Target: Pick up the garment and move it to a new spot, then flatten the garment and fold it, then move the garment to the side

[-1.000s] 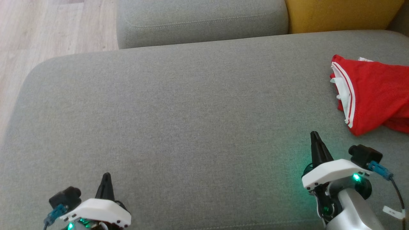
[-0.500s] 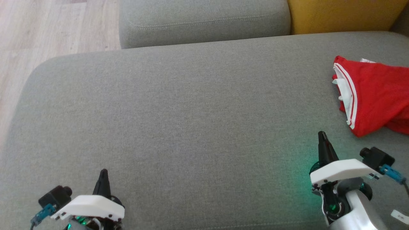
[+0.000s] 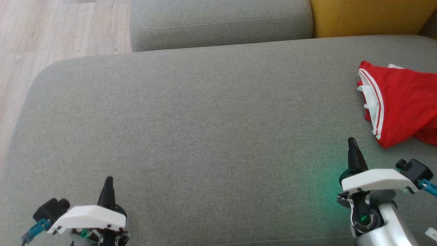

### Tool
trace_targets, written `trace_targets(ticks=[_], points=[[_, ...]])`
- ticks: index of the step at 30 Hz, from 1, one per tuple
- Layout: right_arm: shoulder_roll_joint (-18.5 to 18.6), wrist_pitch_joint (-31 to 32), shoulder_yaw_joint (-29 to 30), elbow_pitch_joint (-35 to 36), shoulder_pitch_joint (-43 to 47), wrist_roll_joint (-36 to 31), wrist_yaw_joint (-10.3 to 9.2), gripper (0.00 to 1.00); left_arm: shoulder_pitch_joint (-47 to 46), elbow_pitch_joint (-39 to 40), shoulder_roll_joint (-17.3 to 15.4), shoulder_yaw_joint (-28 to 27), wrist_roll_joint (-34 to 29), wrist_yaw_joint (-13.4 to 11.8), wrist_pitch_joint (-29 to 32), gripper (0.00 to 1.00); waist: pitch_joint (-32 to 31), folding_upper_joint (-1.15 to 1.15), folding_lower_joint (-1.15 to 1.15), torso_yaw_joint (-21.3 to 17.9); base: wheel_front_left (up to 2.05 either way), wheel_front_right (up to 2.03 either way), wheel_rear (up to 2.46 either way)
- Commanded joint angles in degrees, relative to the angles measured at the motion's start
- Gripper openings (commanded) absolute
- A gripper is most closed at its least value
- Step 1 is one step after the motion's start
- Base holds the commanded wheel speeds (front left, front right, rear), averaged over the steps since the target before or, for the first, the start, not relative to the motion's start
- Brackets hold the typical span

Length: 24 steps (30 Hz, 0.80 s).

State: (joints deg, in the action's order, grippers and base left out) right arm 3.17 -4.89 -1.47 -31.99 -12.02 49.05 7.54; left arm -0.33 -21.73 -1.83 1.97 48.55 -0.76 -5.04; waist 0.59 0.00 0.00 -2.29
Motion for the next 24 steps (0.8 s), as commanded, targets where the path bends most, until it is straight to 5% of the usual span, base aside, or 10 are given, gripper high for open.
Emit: trace_targets(ticks=[1, 24], points=[[0.0, 0.6, 0.0, 2.7, -0.8, 2.2, -0.03, 0.0, -3.1, 2.3, -0.6, -1.6, 2.1, 0.7, 0.7, 0.0, 0.0, 0.0, 0.0, 0.1, 0.0, 0.0, 0.0], [-0.1, 4.4, 2.8, 8.2, 1.6, 16.8, -0.04, 0.0, -4.1, 4.2, -0.8, -4.1, 16.9, 3.4, 4.5, 0.0, -0.2, 0.0, 0.0, 0.9, 0.0, 0.0, 0.0]])
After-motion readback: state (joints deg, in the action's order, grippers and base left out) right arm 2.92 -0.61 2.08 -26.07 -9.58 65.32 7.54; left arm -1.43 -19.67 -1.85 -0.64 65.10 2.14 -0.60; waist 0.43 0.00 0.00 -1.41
